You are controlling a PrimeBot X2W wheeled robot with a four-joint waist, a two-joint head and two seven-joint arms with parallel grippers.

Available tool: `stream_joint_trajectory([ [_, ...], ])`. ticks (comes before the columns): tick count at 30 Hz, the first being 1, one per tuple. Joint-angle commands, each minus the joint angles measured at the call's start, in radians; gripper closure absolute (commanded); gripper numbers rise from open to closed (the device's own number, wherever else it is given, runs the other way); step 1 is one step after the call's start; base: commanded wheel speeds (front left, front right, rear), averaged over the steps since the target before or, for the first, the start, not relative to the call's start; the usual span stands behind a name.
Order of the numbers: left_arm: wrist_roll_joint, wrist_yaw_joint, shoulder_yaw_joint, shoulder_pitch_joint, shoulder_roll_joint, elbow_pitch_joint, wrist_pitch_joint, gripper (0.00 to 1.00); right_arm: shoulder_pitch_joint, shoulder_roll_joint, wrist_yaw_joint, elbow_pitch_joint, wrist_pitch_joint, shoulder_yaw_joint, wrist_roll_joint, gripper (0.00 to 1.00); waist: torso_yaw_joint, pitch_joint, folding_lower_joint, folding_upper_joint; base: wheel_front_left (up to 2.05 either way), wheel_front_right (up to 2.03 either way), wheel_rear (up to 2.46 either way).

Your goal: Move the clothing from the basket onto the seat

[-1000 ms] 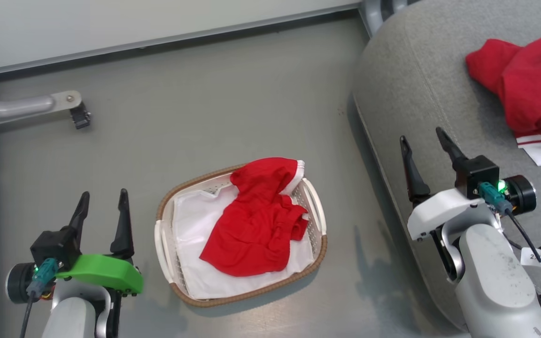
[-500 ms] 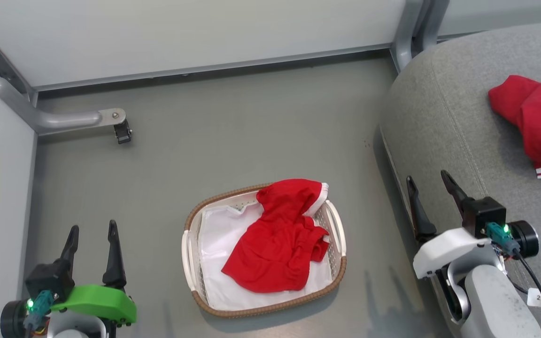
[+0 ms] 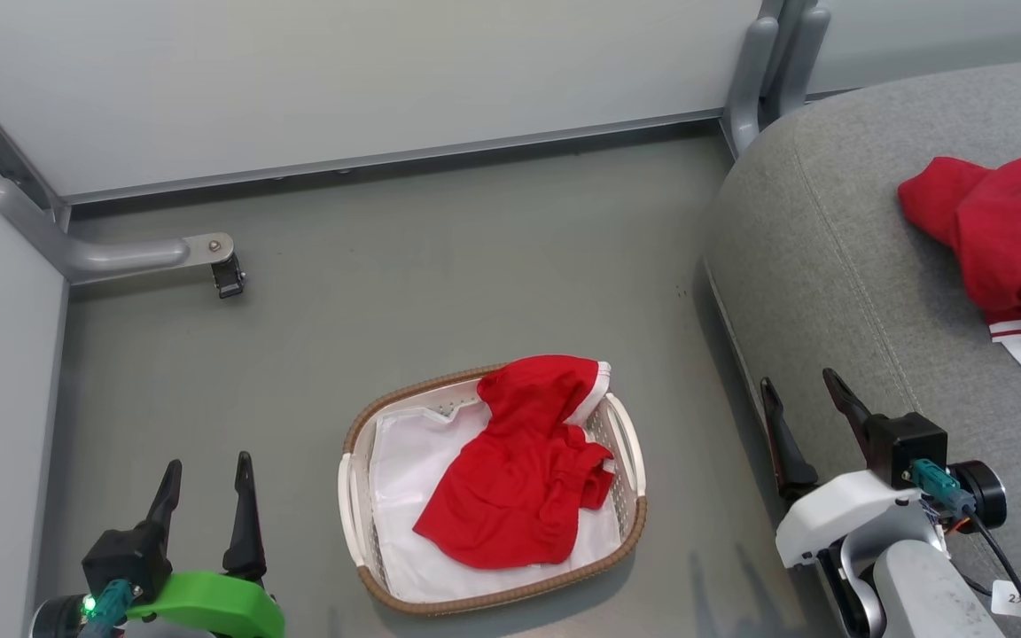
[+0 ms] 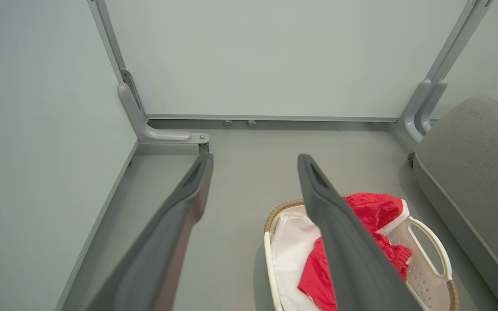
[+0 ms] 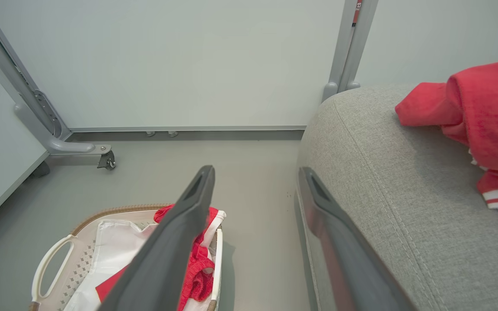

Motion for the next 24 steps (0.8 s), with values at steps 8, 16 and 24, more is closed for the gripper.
stream_joint_trajectory([
  [8,-0.037,-0.003,-0.077,-0.053,0.018,0.015,0.001,0.0,-0.067,-0.004,-0.001,-0.043,-0.002,0.012,0.001,0.0,-0.031,0.073,0.0,0.0,0.0,0.0,0.0],
  [16,-0.074,-0.003,-0.19,-0.143,0.053,0.035,0.001,0.0,-0.161,-0.004,-0.001,-0.148,-0.002,0.037,0.022,0.0,-0.102,0.203,0.0,0.0,0.0,0.0,0.0],
  [24,-0.124,-0.003,-0.342,-0.263,0.124,0.097,0.0,0.0,-0.238,-0.003,-0.001,-0.249,-0.002,0.061,0.059,0.0,-0.186,0.337,0.0,0.0,0.0,0.0,0.0],
])
